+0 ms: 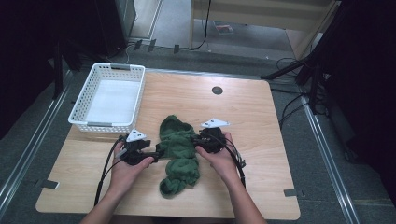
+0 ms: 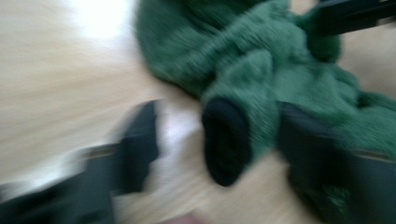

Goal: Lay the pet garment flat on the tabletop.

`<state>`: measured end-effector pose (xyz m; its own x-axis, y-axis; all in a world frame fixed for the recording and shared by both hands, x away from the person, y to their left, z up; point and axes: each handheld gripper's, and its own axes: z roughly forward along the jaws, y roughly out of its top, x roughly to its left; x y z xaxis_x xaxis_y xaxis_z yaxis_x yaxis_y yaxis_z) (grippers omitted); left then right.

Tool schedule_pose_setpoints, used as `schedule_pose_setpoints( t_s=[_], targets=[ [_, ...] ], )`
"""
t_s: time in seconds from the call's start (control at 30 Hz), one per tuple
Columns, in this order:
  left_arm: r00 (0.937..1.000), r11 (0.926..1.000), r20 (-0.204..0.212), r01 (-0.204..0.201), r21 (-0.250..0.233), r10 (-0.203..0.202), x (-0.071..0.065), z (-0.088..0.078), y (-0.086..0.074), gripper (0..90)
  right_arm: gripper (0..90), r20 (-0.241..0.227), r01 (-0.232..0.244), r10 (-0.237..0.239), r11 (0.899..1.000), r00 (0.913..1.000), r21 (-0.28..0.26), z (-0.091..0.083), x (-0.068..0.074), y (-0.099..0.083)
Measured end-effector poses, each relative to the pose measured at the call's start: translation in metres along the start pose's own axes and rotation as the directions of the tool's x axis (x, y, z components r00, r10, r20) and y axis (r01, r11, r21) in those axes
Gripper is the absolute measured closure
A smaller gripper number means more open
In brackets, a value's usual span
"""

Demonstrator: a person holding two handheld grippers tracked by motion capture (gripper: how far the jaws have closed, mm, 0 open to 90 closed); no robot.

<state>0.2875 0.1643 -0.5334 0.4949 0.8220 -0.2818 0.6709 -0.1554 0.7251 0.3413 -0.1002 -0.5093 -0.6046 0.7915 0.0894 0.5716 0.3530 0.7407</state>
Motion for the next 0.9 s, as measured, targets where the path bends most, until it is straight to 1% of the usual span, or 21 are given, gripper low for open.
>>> schedule_pose_setpoints(
  t_s=[0.03, 0.1, 0.13, 0.2, 0.23, 0.27, 0.3, 0.33, 0.37, 0.4, 0.43, 0.47, 0.5, 0.53, 0.6, 0.63, 0.67, 0.73, 0.83, 0.87, 0.9],
  targets=[
    [0.9997, 0.9998, 0.019, -0.012, 0.014, 0.012, 0.0, 0.002, -0.001, 52.7, 72.9, 0.011, -0.009, 0.009, 1.0, 0.9999, 0.023, 0.004, -0.001, -0.005],
    [0.9984, 0.9986, 0.049, -0.029, 0.045, 0.027, 0.0, 0.004, -0.002, 67.7, 79.5, -0.013, -0.034, 0.035, 0.998, 0.9993, 0.06, 0.008, -0.004, -0.014],
    [0.9965, 0.9969, 0.077, -0.036, 0.069, 0.031, 0.001, 0.005, -0.003, 77.1, 81.5, -0.027, -0.024, 0.026, 0.997, 0.9993, 0.076, 0.005, -0.002, -0.023],
    [0.9936, 0.995, 0.107, -0.046, 0.088, 0.036, 0.002, 0.005, -0.005, 80.1, 81.6, -0.034, -0.022, 0.025, 0.997, 0.9991, 0.079, 0.003, -0.001, -0.027],
    [0.9902, 0.9922, 0.128, -0.07, 0.104, 0.056, 0.001, 0.005, -0.006, 82.3, 81.8, -0.047, -0.022, 0.026, 0.996, 0.9985, 0.084, -0.001, 0.001, -0.032],
    [0.9869, 0.9882, 0.139, -0.099, 0.117, 0.083, -0.001, 0.004, -0.007, 83.5, 81.8, -0.056, -0.002, 0.007, 0.996, 0.9984, 0.087, -0.007, 0.003, -0.037],
    [0.9843, 0.9853, 0.148, -0.115, 0.126, 0.096, -0.003, 0.002, -0.007, 83.6, 81.8, -0.065, 0.006, 0.0, 0.996, 0.9979, 0.094, -0.012, 0.006, -0.042],
    [0.9814, 0.982, 0.156, -0.134, 0.133, 0.112, -0.004, 0.001, -0.007, 83.0, 81.2, -0.079, 0.011, -0.003, 0.995, 0.9968, 0.101, -0.017, 0.007, -0.045],
    [0.978, 0.9815, 0.168, -0.146, 0.124, 0.124, -0.004, -0.001, -0.007, 80.6, 79.0, -0.096, 0.017, -0.007, 0.995, 0.9953, 0.103, -0.022, 0.008, -0.048],
    [0.9766, 0.9836, 0.171, -0.149, 0.101, 0.131, -0.004, -0.003, -0.007, 74.7, 74.3, -0.114, 0.018, -0.006, 0.995, 0.9935, 0.098, -0.026, 0.008, -0.049],
    [0.98, 0.9884, 0.158, -0.133, 0.073, 0.12, -0.003, -0.004, -0.005, 64.0, 67.8, -0.131, 0.01, 0.0, 0.997, 0.9914, 0.078, -0.031, 0.006, -0.047],
    [0.9834, 0.9926, 0.149, -0.111, 0.048, 0.103, -0.002, -0.005, -0.003, 52.2, 62.5, -0.144, -0.006, 0.012, 0.999, 0.9894, 0.041, -0.035, 0.004, -0.044],
    [0.9867, 0.9959, 0.141, -0.085, 0.03, 0.08, 0.001, -0.005, 0.001, 44.9, 58.2, -0.153, -0.024, 0.024, 1.0, 0.9879, -0.002, -0.039, 0.001, -0.04],
    [0.9921, 0.9979, 0.11, -0.063, 0.014, 0.061, 0.002, -0.005, 0.004, 38.4, 54.0, -0.15, -0.049, 0.043, 0.998, 0.9878, -0.039, -0.041, -0.002, -0.034],
    [0.9978, 0.9997, 0.061, -0.024, 0.0, 0.024, 0.004, -0.001, 0.012, 36.8, 50.6, -0.12, -0.078, 0.066, 0.992, 0.9906, -0.099, -0.041, -0.007, -0.021],
    [0.9995, 1.0, 0.032, -0.001, 0.001, 0.001, 0.006, 0.004, 0.017, 35.6, 50.5, -0.11, -0.082, 0.069, 0.99, 0.9915, -0.114, -0.038, -0.009, -0.016],
    [1.0, 1.0, 0.004, 0.005, 0.003, -0.005, 0.007, 0.008, 0.021, 35.4, 49.8, -0.097, -0.084, 0.073, 0.989, 0.9926, -0.12, -0.032, -0.011, -0.009],
    [0.9988, 0.9997, -0.046, 0.016, 0.016, -0.015, 0.009, 0.019, 0.028, 34.2, 46.2, -0.088, -0.062, 0.055, 0.995, 0.9946, -0.084, -0.017, -0.011, -0.001],
    [0.9948, 0.9993, -0.102, -0.002, 0.037, 0.005, 0.011, 0.033, 0.034, 34.9, 45.9, -0.071, -0.033, 0.033, 0.999, 0.9969, 0.008, 0.008, -0.011, 0.004],
    [0.9944, 0.9989, -0.105, -0.011, 0.045, 0.016, 0.011, 0.037, 0.036, 35.7, 50.5, -0.058, -0.013, 0.015, 0.999, 0.9982, 0.031, 0.014, -0.01, 0.004],
    [0.9938, 0.9987, -0.109, -0.018, 0.048, 0.023, 0.011, 0.04, 0.037, 35.7, 60.2, -0.027, 0.01, -0.009, 0.999, 0.9996, 0.045, 0.018, -0.009, 0.003]
  ],
)
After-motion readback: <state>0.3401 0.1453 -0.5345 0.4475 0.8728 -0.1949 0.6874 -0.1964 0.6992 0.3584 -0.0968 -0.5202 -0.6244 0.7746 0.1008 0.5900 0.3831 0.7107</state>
